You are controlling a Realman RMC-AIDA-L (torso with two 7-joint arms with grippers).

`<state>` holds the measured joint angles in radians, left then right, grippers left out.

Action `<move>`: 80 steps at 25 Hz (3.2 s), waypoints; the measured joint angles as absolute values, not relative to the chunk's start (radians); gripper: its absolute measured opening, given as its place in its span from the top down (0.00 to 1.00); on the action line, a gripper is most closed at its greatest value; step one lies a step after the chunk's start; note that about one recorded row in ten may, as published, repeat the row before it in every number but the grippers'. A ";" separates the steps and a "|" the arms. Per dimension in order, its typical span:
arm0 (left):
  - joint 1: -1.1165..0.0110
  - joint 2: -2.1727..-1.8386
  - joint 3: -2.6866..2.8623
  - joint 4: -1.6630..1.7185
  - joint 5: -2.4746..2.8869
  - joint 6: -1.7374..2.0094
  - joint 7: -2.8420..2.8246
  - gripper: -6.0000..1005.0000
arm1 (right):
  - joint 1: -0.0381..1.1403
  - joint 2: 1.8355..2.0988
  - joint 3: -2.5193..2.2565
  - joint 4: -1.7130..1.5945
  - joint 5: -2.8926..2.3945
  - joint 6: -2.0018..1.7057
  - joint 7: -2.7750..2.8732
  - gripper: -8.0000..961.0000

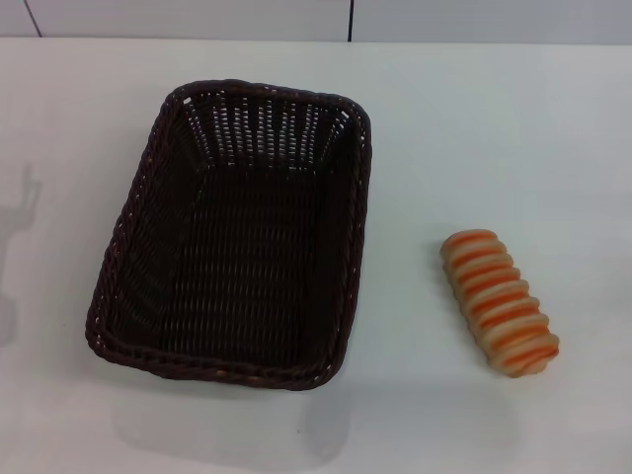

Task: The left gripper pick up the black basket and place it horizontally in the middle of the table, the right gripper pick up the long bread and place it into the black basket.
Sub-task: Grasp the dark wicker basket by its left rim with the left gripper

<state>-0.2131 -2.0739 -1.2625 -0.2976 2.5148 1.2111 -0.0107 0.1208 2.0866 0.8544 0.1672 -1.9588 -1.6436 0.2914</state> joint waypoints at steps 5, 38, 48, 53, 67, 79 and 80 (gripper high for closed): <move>-0.217 -2.074 -1.262 -0.298 2.518 1.212 -0.011 0.21 | 0.121 2.086 0.854 0.167 -1.959 -1.642 0.291 0.12; -0.158 -2.063 -1.545 -1.867 2.790 -1.027 0.148 0.24 | 0.127 2.086 0.854 0.161 -1.959 -1.611 0.291 0.12; -0.163 -2.063 -1.489 -1.859 2.781 -1.158 0.132 0.25 | 0.128 2.087 0.854 0.155 -1.959 -1.602 0.289 0.12; -0.170 -2.063 -1.490 -1.821 2.786 -1.159 0.120 0.26 | 0.129 2.085 0.852 0.153 -1.960 -1.600 0.288 0.12; -0.267 -2.063 -1.490 -1.662 2.843 -1.207 0.062 0.27 | 0.130 2.083 0.845 0.147 -1.960 -1.600 0.285 0.12; -0.281 -2.061 -1.498 -1.652 2.840 -1.243 0.121 0.58 | 0.129 2.083 0.844 0.147 -1.960 -1.603 0.285 0.12; -0.281 -2.061 -1.498 -1.652 2.840 -1.243 0.121 0.62 | 0.130 2.083 0.844 0.147 -1.960 -1.603 0.285 0.12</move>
<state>-0.2808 -2.0607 -1.4979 -1.6517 2.8404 -1.2428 0.1212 0.1299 2.0831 0.8439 0.1472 -1.9604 -1.6032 0.2846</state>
